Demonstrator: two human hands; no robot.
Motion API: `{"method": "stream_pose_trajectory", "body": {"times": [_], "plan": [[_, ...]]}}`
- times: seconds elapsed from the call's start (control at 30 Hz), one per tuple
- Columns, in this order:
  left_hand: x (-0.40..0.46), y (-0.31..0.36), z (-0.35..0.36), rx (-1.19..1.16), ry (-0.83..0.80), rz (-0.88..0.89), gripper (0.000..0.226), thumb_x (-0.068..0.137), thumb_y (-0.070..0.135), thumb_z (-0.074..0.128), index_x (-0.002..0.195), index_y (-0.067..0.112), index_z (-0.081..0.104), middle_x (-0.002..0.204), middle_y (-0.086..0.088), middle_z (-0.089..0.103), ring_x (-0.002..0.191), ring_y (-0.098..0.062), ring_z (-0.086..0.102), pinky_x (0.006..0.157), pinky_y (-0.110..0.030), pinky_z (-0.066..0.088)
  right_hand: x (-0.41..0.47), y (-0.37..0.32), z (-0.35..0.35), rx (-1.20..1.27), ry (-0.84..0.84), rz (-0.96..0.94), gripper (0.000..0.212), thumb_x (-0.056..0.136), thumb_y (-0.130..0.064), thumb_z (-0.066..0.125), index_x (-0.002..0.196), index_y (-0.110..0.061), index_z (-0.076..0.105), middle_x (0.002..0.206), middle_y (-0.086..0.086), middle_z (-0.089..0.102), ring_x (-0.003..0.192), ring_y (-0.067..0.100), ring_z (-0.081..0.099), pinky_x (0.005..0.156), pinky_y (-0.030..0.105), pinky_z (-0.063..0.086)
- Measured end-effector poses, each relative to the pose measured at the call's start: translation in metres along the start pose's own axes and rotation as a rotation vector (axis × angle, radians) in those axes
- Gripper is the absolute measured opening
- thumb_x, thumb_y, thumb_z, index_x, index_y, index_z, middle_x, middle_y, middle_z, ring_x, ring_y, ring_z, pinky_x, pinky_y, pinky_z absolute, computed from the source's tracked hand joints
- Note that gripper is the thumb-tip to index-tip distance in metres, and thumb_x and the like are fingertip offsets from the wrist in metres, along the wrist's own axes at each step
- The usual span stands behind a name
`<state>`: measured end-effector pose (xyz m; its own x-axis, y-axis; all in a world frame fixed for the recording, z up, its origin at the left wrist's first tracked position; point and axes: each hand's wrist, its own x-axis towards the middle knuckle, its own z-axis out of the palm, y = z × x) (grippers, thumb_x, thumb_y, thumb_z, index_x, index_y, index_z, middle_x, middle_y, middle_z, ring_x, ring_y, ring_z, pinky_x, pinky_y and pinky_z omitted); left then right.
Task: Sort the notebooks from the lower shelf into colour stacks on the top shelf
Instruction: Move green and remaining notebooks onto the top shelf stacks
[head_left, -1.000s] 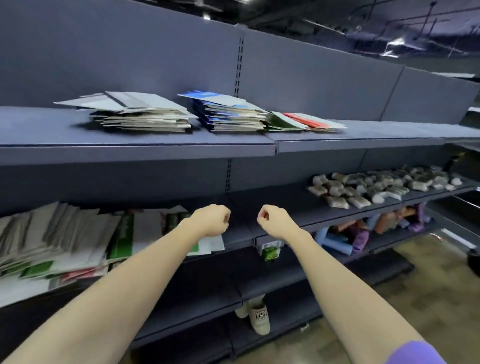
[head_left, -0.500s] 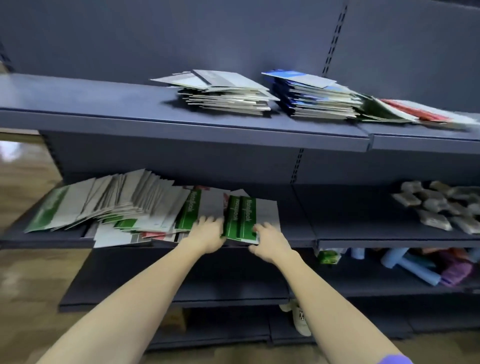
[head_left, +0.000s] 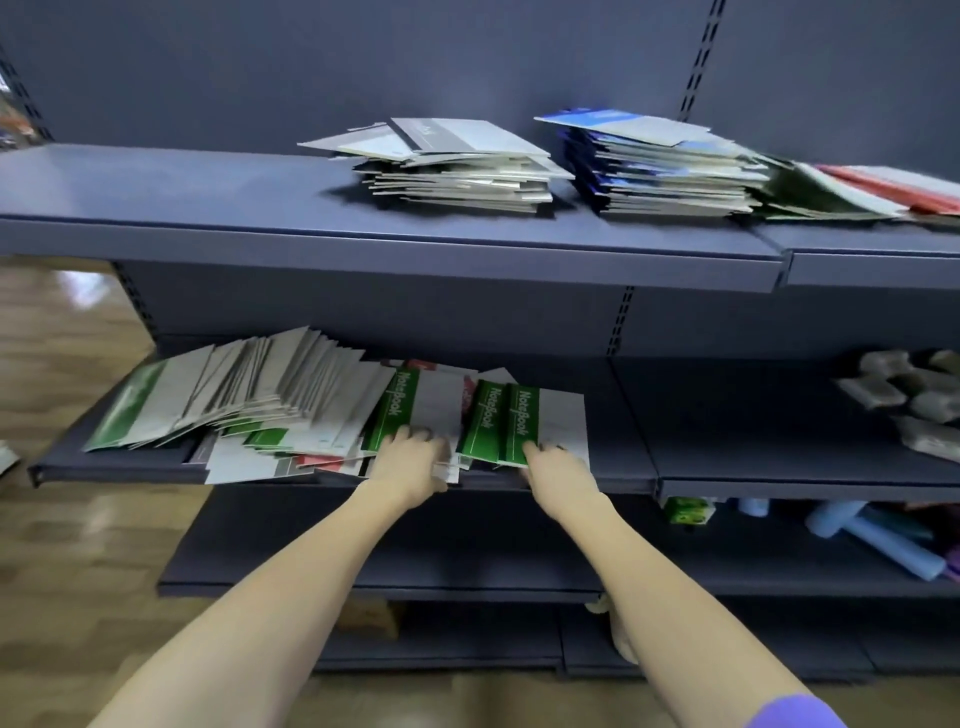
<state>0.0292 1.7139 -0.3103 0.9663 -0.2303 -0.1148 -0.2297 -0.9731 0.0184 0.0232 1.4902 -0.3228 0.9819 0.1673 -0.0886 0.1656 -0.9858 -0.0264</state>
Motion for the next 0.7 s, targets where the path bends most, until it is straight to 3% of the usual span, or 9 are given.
{"method": "stream_pose_trajectory", "body": {"times": [0.1,0.2,0.3,0.4,0.5,0.6,0.7], "plan": [[0.002,0.005,-0.006,-0.018,-0.022,0.044,0.040,0.088,0.028,0.069,0.126,0.034,0.058,0.131,0.002,0.057,0.122,-0.026,0.045,0.097,-0.037,0.038,0.000,0.000,-0.004,0.002,0.014,0.023,0.052,0.090,0.003,0.049,0.141,-0.005,0.037,0.109,0.016,0.064,0.096,0.036,0.063,0.071,0.039,0.048],[0.002,0.011,-0.002,-0.044,0.010,0.103,0.050,0.086,0.003,0.058,0.125,0.034,0.061,0.129,0.004,0.059,0.121,-0.026,0.046,0.098,-0.036,0.039,0.000,-0.001,-0.006,0.025,0.041,0.037,0.044,0.094,-0.005,0.047,0.138,-0.003,0.040,0.106,0.016,0.066,0.094,0.036,0.064,0.069,0.036,0.047],[0.000,0.013,0.003,-0.133,0.035,0.165,0.056,0.083,-0.003,0.051,0.127,0.030,0.061,0.132,0.007,0.058,0.127,-0.027,0.043,0.101,-0.036,0.038,-0.002,-0.002,-0.008,0.050,0.066,0.050,0.036,0.097,-0.019,0.049,0.130,-0.005,0.046,0.105,0.016,0.066,0.095,0.036,0.064,0.068,0.035,0.044],[-0.005,0.010,0.008,-0.106,0.023,0.212,0.060,0.082,-0.002,0.050,0.130,0.035,0.054,0.145,0.009,0.047,0.130,-0.025,0.034,0.105,-0.044,0.028,-0.005,-0.001,-0.011,0.124,0.101,0.088,0.031,0.094,-0.019,0.047,0.122,-0.007,0.049,0.099,0.015,0.067,0.087,0.036,0.062,0.065,0.034,0.042],[-0.012,0.004,0.019,-0.093,0.052,0.082,0.058,0.088,0.012,0.054,0.139,0.037,0.043,0.157,0.002,0.031,0.141,-0.033,0.020,0.111,-0.060,0.013,-0.006,0.001,-0.013,0.208,0.119,0.135,0.028,0.095,-0.020,0.046,0.121,-0.010,0.050,0.095,0.013,0.065,0.077,0.032,0.050,0.065,0.033,0.039],[-0.011,0.000,0.026,-0.088,0.103,0.090,0.043,0.094,0.028,0.054,0.135,0.034,0.046,0.153,0.001,0.039,0.134,-0.034,0.029,0.109,-0.051,0.024,-0.008,0.002,-0.012,0.212,0.136,0.162,0.024,0.095,-0.020,0.044,0.117,-0.011,0.049,0.084,0.008,0.057,0.073,0.032,0.049,0.062,0.034,0.039],[-0.004,0.005,0.021,-0.146,0.097,0.189,0.035,0.093,0.043,0.059,0.126,0.032,0.053,0.145,0.001,0.050,0.124,-0.030,0.037,0.102,-0.045,0.038,-0.008,0.000,-0.007,0.189,0.150,0.166,0.025,0.097,-0.020,0.042,0.120,-0.012,0.047,0.087,0.011,0.064,0.075,0.035,0.055,0.062,0.036,0.042]]}}
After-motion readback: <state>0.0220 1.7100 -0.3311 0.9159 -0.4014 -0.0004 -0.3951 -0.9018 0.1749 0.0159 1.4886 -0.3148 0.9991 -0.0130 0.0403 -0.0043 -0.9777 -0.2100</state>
